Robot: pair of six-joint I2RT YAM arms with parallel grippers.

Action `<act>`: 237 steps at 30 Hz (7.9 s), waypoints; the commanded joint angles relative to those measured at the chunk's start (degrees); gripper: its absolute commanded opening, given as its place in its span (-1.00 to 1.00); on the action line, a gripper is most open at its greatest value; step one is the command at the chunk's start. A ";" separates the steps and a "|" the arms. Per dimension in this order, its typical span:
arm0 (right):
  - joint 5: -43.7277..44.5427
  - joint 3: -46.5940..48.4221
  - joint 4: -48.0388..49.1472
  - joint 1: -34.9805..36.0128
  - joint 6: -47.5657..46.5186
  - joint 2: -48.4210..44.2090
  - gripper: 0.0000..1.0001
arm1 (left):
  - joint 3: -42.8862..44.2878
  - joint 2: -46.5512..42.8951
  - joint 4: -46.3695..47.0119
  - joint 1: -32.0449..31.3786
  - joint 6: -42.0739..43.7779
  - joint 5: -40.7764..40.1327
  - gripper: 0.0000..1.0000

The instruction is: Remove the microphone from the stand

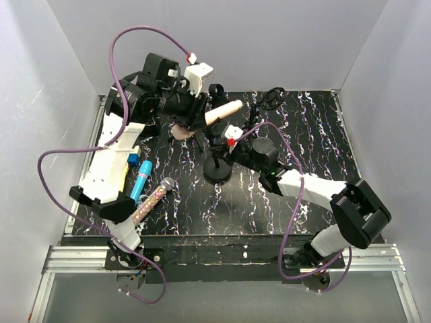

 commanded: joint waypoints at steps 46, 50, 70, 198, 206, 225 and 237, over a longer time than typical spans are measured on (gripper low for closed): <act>-2.70 -2.15 -13.27 -4.79 -3.80 1.67 -0.97 | 14.85 -2.21 10.67 0.45 19.92 -14.50 -1.00; -2.88 0.05 -16.79 -4.79 -5.21 1.14 -0.78 | 1.18 -9.48 12.07 0.54 23.34 -15.12 -1.00; 5.38 3.66 -30.50 -4.79 -3.45 -13.62 0.51 | -29.69 -23.13 -10.78 0.45 39.97 -25.74 -1.00; 11.36 4.19 -67.95 -6.28 -18.57 -37.97 0.50 | -69.00 -5.11 51.79 19.17 16.05 -8.88 0.17; 10.39 3.66 -67.07 -6.28 -17.87 -38.06 0.50 | -71.90 -1.71 60.14 19.26 26.07 -22.67 0.37; 10.04 4.18 -71.29 -6.46 -19.97 -41.31 0.47 | -67.60 4.21 55.15 20.58 23.89 -21.27 -0.63; 2.06 13.40 -70.24 -6.37 -22.61 -39.38 0.47 | -58.72 -13.01 40.21 20.67 4.58 -30.57 -1.00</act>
